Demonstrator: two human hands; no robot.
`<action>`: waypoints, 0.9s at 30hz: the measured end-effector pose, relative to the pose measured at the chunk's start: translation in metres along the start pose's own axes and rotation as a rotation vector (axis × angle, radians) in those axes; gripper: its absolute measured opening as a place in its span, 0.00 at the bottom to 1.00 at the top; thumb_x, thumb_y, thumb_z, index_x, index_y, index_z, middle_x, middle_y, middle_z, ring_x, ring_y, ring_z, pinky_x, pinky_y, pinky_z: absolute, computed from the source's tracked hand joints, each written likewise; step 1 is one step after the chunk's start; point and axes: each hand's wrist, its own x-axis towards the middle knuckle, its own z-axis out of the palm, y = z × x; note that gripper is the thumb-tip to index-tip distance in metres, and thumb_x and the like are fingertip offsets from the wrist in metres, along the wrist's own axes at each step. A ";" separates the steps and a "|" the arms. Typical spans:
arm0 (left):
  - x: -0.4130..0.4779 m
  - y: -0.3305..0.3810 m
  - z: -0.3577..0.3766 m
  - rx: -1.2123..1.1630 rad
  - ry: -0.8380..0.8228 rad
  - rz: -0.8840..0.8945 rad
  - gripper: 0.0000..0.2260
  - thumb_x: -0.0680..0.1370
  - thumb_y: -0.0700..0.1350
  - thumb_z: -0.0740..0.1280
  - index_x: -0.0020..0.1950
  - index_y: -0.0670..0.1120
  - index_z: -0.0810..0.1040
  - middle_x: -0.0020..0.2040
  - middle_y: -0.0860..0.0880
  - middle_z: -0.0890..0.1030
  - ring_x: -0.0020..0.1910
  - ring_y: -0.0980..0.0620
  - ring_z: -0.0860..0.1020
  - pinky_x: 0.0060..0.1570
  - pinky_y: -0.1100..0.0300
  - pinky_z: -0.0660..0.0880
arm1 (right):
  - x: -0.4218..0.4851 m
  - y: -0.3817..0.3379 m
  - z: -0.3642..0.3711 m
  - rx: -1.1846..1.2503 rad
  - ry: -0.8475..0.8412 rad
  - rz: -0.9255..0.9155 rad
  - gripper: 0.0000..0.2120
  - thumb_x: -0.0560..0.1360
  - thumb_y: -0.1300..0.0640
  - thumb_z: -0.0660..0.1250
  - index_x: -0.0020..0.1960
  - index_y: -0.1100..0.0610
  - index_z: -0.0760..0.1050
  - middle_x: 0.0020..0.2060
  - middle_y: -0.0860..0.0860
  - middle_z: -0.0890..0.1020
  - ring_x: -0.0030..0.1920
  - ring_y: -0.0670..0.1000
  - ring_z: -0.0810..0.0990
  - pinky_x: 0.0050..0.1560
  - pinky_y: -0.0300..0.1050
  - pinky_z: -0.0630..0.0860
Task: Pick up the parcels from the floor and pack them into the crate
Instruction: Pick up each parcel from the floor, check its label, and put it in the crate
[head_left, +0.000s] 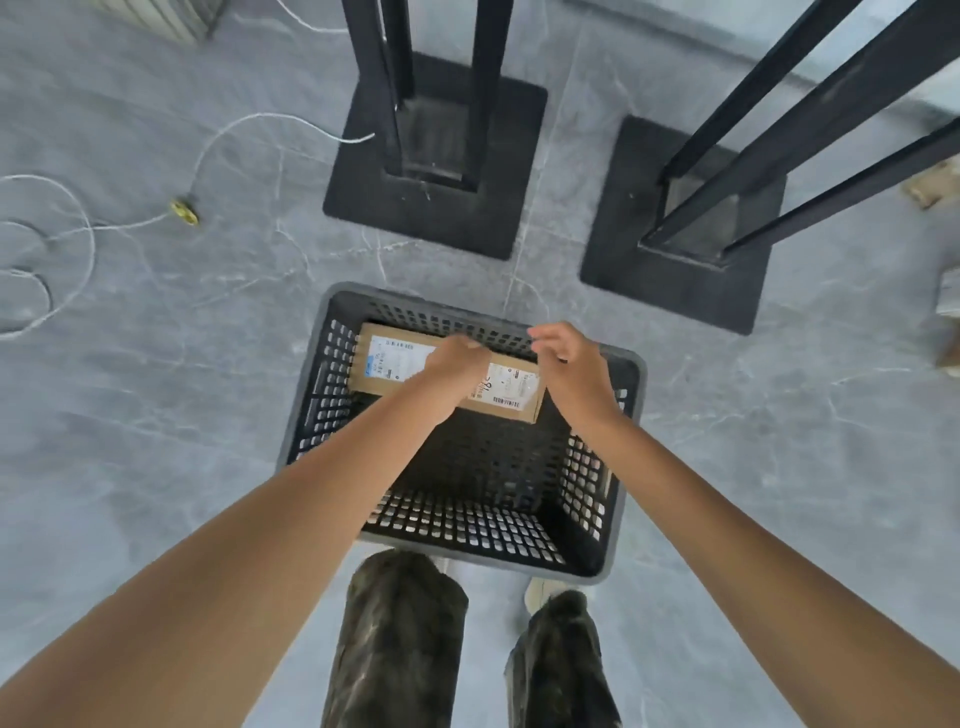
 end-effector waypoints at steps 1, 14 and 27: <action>-0.021 0.013 -0.010 0.033 -0.006 0.049 0.14 0.80 0.43 0.56 0.63 0.44 0.74 0.54 0.46 0.80 0.50 0.49 0.77 0.45 0.56 0.74 | -0.014 -0.022 -0.011 0.011 -0.015 -0.026 0.12 0.80 0.61 0.57 0.59 0.55 0.75 0.56 0.50 0.80 0.54 0.45 0.77 0.46 0.31 0.71; -0.382 0.235 -0.079 0.110 0.050 0.574 0.14 0.81 0.46 0.56 0.62 0.45 0.75 0.58 0.46 0.79 0.48 0.52 0.75 0.38 0.62 0.69 | -0.232 -0.270 -0.206 0.136 0.179 -0.240 0.11 0.80 0.57 0.57 0.56 0.51 0.77 0.52 0.46 0.81 0.54 0.46 0.77 0.45 0.30 0.71; -0.558 0.329 -0.033 0.775 0.328 1.368 0.18 0.79 0.49 0.59 0.68 0.45 0.67 0.67 0.45 0.71 0.67 0.47 0.67 0.64 0.50 0.68 | -0.381 -0.293 -0.398 0.317 0.671 -0.387 0.11 0.78 0.66 0.59 0.56 0.56 0.75 0.47 0.46 0.80 0.50 0.42 0.78 0.48 0.29 0.71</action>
